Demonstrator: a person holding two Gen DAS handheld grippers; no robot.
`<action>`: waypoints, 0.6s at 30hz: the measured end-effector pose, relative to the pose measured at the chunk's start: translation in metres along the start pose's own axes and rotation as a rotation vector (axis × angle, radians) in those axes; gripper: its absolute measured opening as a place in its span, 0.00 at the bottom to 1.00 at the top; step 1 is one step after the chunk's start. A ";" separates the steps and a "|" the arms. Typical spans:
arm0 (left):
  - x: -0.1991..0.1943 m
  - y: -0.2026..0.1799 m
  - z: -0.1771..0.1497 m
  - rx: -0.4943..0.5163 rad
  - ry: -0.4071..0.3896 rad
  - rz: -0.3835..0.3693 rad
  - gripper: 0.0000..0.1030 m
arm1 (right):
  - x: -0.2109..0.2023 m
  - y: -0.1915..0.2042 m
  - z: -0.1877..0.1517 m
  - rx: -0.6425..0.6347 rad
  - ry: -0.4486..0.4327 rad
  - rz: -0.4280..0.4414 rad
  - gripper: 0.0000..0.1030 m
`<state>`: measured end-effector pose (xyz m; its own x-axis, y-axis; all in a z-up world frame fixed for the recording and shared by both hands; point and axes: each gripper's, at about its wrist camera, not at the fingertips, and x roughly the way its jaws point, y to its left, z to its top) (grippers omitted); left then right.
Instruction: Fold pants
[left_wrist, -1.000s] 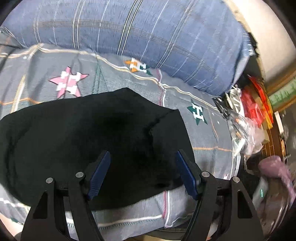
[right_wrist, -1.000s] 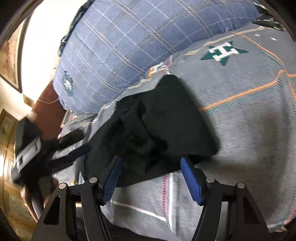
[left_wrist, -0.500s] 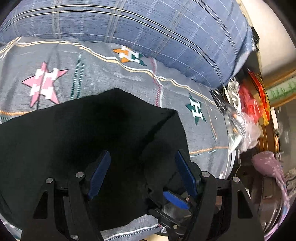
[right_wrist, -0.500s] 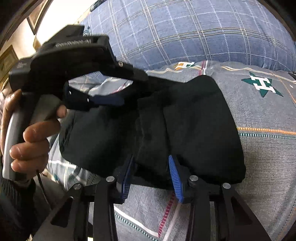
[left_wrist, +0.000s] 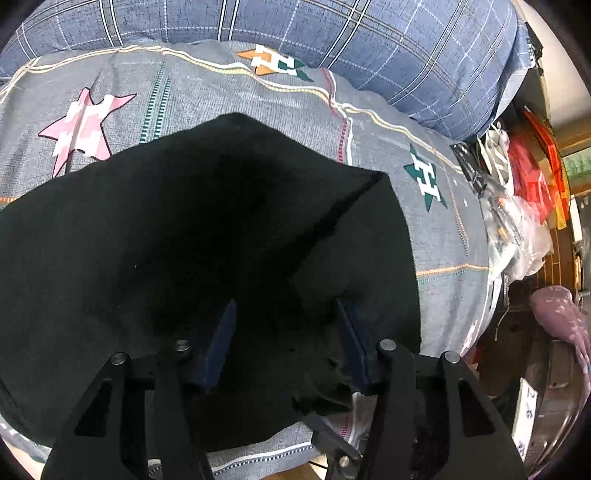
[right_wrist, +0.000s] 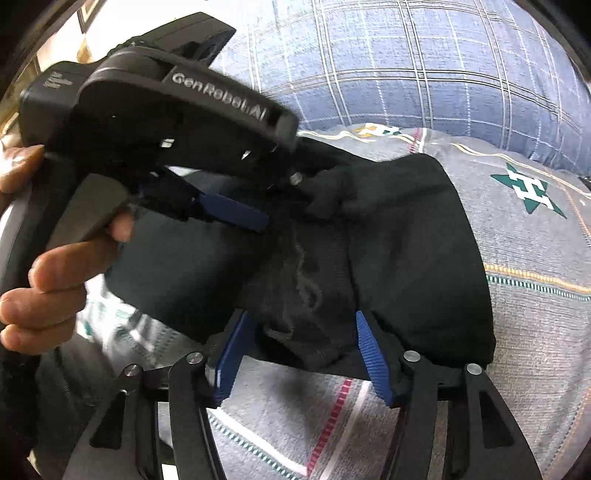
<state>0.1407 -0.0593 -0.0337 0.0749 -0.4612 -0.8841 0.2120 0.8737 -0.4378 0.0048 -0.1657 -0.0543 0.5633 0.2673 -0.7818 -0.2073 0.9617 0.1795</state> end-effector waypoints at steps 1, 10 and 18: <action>-0.003 -0.001 0.000 -0.002 -0.007 -0.010 0.41 | 0.000 0.001 0.000 -0.007 -0.003 -0.016 0.45; 0.009 -0.009 -0.005 0.013 0.020 0.018 0.19 | -0.002 0.000 0.000 -0.035 -0.009 -0.059 0.30; -0.037 -0.020 0.002 0.055 -0.138 -0.114 0.10 | -0.034 0.000 0.017 -0.004 -0.128 -0.019 0.15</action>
<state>0.1352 -0.0602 0.0084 0.1795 -0.5769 -0.7969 0.2794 0.8066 -0.5209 -0.0012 -0.1736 -0.0178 0.6646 0.2546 -0.7025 -0.1986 0.9665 0.1624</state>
